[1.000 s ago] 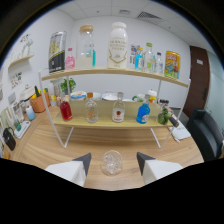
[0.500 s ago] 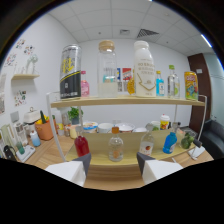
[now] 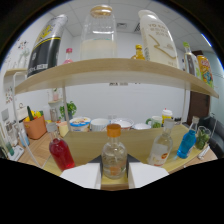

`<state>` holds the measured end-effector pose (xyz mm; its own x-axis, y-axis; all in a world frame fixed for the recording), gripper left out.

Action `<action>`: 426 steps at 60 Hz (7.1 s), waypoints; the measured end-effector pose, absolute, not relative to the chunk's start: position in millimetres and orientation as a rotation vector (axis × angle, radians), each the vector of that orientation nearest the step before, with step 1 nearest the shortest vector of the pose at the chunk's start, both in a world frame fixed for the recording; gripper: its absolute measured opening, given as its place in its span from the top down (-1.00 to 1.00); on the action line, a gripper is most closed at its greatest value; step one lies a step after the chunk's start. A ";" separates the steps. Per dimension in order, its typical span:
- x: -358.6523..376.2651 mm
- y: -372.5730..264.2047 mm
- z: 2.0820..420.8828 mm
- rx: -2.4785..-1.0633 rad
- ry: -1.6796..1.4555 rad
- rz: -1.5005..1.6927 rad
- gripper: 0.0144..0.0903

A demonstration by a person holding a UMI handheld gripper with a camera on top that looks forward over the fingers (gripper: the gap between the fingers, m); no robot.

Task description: Make me a cup of Mount Fuji.

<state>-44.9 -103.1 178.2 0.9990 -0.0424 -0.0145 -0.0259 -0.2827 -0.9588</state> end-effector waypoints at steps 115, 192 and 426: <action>-77.8 -213.1 171.6 -1.568 1.030 1.197 0.45; -199.8 -216.2 1.5 -2.248 -0.003 0.066 0.41; 136.6 -228.7 201.2 -1.781 -0.395 -0.144 0.42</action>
